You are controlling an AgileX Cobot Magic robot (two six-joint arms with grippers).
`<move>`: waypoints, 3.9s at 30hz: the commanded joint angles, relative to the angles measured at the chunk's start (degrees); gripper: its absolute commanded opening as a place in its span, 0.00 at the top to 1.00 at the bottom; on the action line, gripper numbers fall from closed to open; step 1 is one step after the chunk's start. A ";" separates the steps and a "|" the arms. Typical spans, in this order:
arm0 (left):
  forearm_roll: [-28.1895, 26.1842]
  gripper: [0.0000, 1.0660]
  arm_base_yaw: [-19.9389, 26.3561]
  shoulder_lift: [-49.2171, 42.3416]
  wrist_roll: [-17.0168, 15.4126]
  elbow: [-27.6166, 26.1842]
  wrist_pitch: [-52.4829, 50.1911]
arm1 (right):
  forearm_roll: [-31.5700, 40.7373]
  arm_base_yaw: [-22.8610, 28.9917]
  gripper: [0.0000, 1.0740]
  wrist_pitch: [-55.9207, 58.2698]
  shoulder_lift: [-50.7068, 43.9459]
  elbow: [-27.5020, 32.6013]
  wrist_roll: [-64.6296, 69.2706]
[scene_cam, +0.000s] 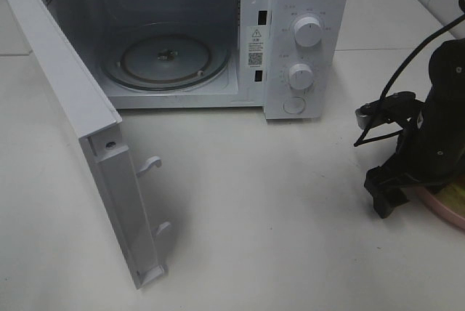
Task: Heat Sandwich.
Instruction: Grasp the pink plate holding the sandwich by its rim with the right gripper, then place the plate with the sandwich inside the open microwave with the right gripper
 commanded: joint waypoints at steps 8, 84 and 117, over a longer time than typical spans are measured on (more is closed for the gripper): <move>-0.17 0.04 0.17 -1.38 0.11 0.17 0.06 | -0.63 -0.34 0.35 0.29 0.69 -0.17 1.03; -0.17 0.04 0.17 -1.38 0.11 0.17 0.06 | -31.40 15.64 1.00 12.55 -9.97 6.47 35.75; -0.17 0.04 0.17 -1.38 0.11 0.17 0.06 | -28.30 41.88 1.00 25.50 -23.49 12.66 32.83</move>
